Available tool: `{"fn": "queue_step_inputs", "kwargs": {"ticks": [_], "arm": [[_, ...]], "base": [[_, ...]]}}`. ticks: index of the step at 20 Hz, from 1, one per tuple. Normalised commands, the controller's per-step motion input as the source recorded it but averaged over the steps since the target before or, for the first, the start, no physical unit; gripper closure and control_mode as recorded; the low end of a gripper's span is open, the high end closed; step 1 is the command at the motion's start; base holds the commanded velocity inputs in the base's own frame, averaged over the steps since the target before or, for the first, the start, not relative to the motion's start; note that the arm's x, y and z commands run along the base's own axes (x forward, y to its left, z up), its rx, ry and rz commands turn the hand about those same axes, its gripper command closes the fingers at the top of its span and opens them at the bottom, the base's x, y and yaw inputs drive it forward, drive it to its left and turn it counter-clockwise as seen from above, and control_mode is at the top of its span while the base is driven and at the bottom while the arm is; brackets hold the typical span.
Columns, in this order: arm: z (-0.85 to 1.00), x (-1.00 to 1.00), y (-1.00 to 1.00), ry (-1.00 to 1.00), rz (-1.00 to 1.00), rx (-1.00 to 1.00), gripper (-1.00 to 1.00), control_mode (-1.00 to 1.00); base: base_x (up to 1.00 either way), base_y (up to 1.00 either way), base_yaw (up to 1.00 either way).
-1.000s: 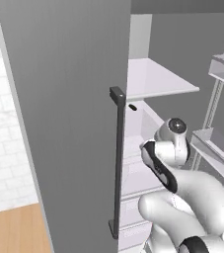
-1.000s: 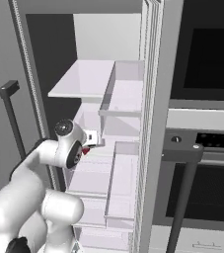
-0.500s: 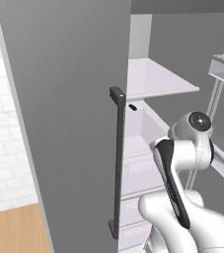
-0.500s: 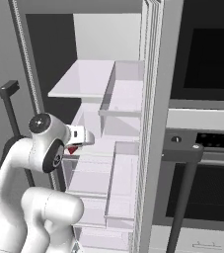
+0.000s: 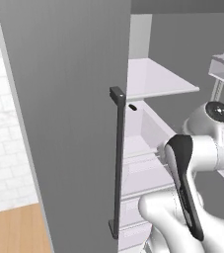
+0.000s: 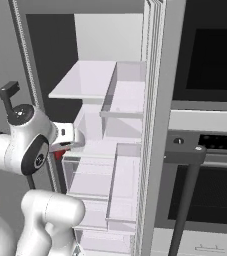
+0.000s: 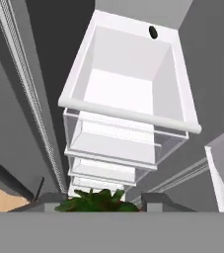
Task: Take the strawberry from the fridge and place it on top of the pancake, located on the dining counter.
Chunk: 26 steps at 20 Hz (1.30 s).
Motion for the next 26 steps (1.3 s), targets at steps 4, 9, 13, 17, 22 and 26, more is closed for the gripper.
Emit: {"fn": "queue_step_inputs", "kwargs": {"ticks": [4,9,13,17,22,26], "arm": [[-0.15,-0.33,0.19,0.01,0.05,-0.04,1.0,1.0],[0.0,0.0,0.0,0.0,0.0,0.0,1.0,1.0],[0.0,0.0,0.0,0.0,0.0,0.0,1.0,1.0],[0.0,0.0,0.0,0.0,0.0,0.0,1.0,1.0],[0.0,0.0,0.0,0.0,0.0,0.0,1.0,1.0],[0.0,0.0,0.0,0.0,0.0,0.0,1.0,1.0]], "base": [[-0.49,0.16,0.06],[-1.0,0.14,0.07],[-1.0,0.21,-0.09],[-1.0,0.11,-0.53],[-0.71,0.08,-0.82],[-0.34,0.05,-0.94]]}}
